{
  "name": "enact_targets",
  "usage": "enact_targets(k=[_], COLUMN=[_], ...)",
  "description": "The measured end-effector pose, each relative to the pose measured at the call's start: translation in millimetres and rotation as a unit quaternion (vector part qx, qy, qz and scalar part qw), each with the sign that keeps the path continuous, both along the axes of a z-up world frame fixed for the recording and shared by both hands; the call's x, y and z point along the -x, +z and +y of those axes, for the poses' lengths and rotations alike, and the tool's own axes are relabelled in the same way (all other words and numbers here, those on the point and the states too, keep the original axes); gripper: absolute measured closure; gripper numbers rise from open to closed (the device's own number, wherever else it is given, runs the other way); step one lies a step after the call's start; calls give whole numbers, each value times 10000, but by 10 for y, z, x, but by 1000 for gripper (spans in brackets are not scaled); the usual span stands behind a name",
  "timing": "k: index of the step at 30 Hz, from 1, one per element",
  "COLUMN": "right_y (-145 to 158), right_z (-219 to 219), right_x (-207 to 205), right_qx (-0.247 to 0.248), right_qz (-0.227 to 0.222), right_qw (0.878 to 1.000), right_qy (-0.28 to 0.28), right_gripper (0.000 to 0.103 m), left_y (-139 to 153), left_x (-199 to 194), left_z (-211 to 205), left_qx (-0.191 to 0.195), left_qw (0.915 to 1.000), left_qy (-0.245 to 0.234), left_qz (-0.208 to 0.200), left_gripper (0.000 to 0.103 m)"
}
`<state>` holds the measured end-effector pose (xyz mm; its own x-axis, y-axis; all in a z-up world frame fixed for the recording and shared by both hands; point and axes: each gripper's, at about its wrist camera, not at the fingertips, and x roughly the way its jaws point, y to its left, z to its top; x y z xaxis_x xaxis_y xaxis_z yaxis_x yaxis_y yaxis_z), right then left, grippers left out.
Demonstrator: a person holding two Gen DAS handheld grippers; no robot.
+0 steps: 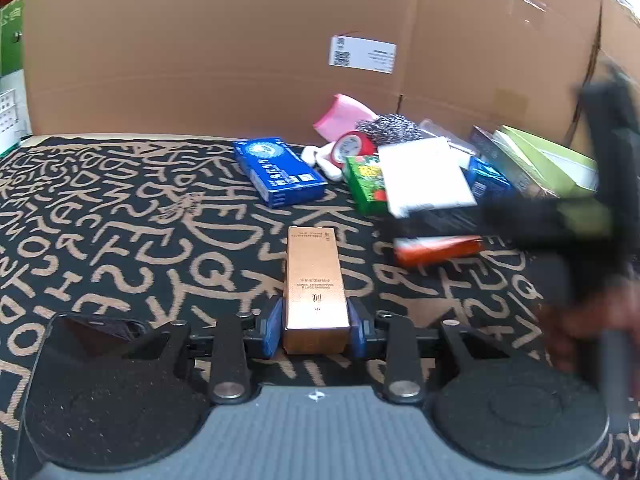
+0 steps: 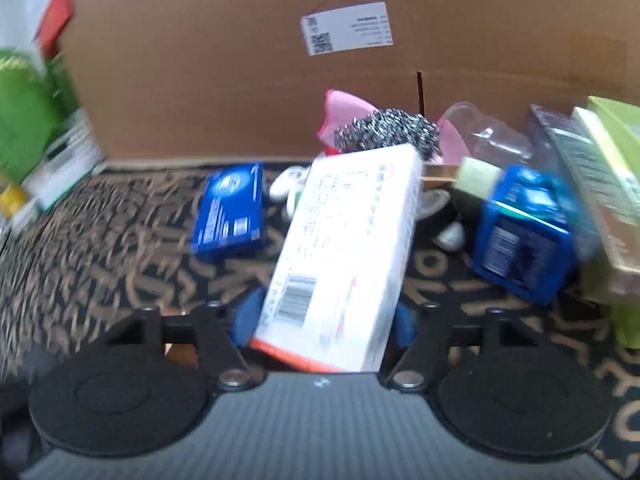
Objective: Organize objects
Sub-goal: 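Grasp the white box with orange end with right tool while left holds copper box, then carry both boxes into the lime-green box and open both tools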
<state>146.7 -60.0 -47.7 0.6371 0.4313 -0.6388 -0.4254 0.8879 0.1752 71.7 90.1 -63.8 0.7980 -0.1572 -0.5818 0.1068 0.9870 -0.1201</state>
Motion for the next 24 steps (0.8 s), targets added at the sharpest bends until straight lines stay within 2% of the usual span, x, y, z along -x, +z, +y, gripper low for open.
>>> enact_targets(k=[1,2,4,7,10,11,12,13,14,17,20,21,24], right_y=[1,-11,-12,2,49,68,87,115,139,202,269,274,203], right_z=[-134,-282,-607,-1037,-1405,-1506,-1589,-1630,-1639,-1589,-1530,-1503,-1394], right_x=[97,199,406,736,987,1042,1095,1147,1188,1300,1373,1372,1239], right_qx=[24,64,63,161,116,62,81,253,544,1220,1126,1089,1327], right_qz=[7,11,60,120,249,301,293,183,-50,-730,-1027,-1067,-1174], right_qw=[9999,9999,9999,9998,9996,9995,9991,9981,9954,9849,9860,9871,9841], right_qy=[107,159,140,24,-66,-118,-279,-531,-785,-992,-682,-491,-125], right_gripper=[56,81,85,85,85,79,57,40,17,15,14,10,7], left_y=[5,7,0,2,0,5,8,12,19,50,62,58,29], left_x=[-3,-2,-6,20,57,69,84,94,96,88,60,39,-50], left_z=[-28,-55,-163,-404,-628,-700,-777,-831,-880,-953,-974,-994,-1067], left_qx=[30,94,205,218,394,383,307,231,170,78,-2,-24,-90], left_qw=[10000,9998,9988,9958,9896,9885,9887,9888,9888,9894,9893,9892,9879], left_qy=[-79,-192,-442,-886,-1362,-1444,-1449,-1459,-1464,-1442,-1448,-1452,-1519], left_qz=[14,22,63,98,228,252,239,228,221,172,203,222,306], left_gripper=[68,68,68,68,68,68,66,60,47,44,44,44,45])
